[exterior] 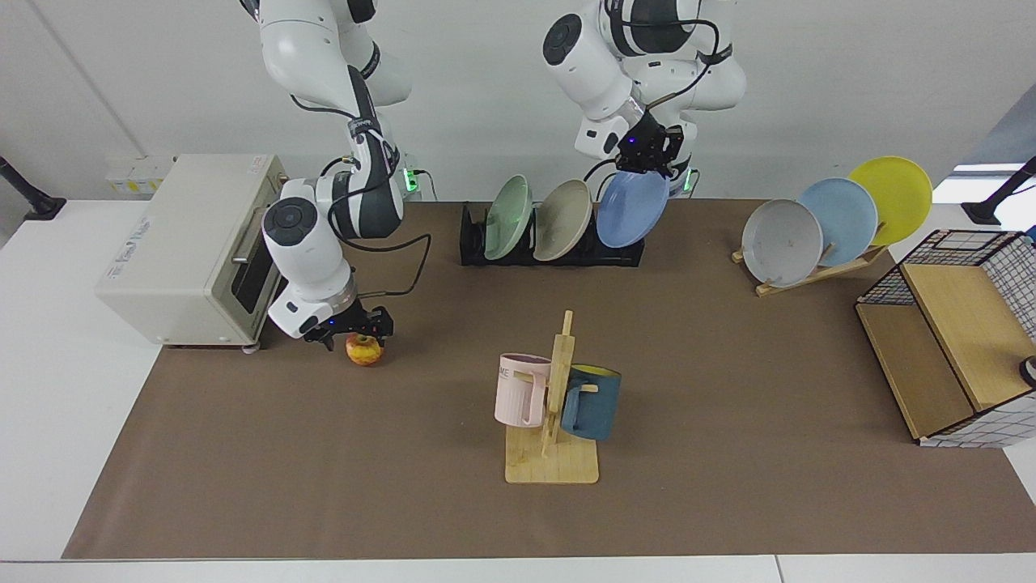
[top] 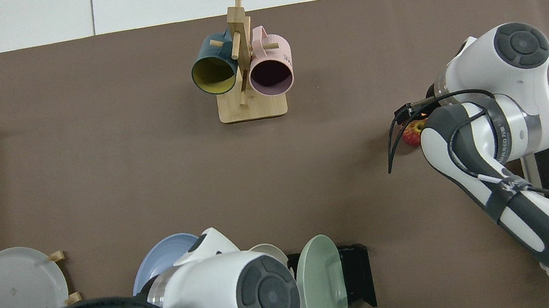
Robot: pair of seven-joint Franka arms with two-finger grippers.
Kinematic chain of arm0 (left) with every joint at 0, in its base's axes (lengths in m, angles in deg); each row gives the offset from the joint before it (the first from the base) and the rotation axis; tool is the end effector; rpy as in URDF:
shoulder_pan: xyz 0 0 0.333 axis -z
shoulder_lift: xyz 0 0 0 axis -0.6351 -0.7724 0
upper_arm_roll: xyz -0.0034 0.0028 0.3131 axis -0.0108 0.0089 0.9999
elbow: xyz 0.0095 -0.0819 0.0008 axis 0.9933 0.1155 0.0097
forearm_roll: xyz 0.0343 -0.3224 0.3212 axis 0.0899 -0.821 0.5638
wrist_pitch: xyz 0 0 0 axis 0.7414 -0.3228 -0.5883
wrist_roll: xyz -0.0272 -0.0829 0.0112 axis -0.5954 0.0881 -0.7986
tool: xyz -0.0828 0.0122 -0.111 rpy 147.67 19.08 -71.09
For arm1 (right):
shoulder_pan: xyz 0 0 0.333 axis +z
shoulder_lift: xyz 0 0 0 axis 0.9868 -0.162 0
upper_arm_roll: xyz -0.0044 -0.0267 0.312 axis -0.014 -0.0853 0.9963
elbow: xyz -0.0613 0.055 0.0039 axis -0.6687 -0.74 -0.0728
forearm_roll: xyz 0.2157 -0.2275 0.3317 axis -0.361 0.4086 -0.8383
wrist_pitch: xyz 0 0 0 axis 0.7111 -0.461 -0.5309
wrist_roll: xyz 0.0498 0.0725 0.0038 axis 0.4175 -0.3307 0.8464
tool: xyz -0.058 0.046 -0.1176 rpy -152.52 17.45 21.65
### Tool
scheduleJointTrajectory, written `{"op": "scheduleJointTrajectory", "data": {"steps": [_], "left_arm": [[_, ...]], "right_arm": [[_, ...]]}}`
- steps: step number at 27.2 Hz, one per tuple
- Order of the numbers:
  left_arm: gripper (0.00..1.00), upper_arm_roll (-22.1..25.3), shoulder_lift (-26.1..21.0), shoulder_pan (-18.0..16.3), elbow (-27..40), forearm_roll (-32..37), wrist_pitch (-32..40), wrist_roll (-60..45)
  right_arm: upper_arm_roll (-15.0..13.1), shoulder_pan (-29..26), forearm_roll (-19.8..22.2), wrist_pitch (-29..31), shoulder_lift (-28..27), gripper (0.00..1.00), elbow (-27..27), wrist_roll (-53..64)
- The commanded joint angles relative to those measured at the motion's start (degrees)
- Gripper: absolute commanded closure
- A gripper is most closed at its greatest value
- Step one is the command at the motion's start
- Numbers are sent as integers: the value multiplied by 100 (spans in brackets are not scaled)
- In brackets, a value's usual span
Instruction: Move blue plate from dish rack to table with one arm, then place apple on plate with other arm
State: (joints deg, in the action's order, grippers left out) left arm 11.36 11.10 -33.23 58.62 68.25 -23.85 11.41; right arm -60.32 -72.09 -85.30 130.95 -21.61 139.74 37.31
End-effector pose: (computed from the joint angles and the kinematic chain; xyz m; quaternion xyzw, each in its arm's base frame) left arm 0.4208 -0.2773 0.4737 -0.9433 0.0310 0.0359 0.3284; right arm 0.6622 0.0662 0.2705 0.9995 0.0322 -0.0071 0.0024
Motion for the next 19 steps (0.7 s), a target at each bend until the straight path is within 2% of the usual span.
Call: {"op": "scheduleJointTrajectory", "data": {"steps": [1,5,9,13,15,16,17,19], "left_arm": [[100,-28,-855,-408,-703,88,-243,-746],[100,-19,-900,-979,-678,-394,-1016,-1045],[100,-11,-1005,-1498,-642,-1324,-1860,-1221],[100,-11,-1058,-1771,-537,-2160,-2607,-1283],[100,-11,-1014,-1859,-274,-2547,-3011,-1283],[100,-11,-1005,-1833,-125,-2714,-3248,-1291],[100,-19,-1014,-1807,16,-2846,-3546,-1318],[100,-37,-1075,-1763,297,-3031,-4118,-1414]], "right_arm": [[10,21,0,361,-119,0,174,-91],[19,21,0,431,-260,0,192,-100],[10,21,0,510,-357,0,200,-91],[10,21,0,510,-357,0,253,-91],[19,21,0,510,-365,1,288,-91],[19,30,0,519,-357,5,323,-100],[19,64,0,519,-357,19,350,-91],[19,109,0,475,-348,54,359,-91]]}}
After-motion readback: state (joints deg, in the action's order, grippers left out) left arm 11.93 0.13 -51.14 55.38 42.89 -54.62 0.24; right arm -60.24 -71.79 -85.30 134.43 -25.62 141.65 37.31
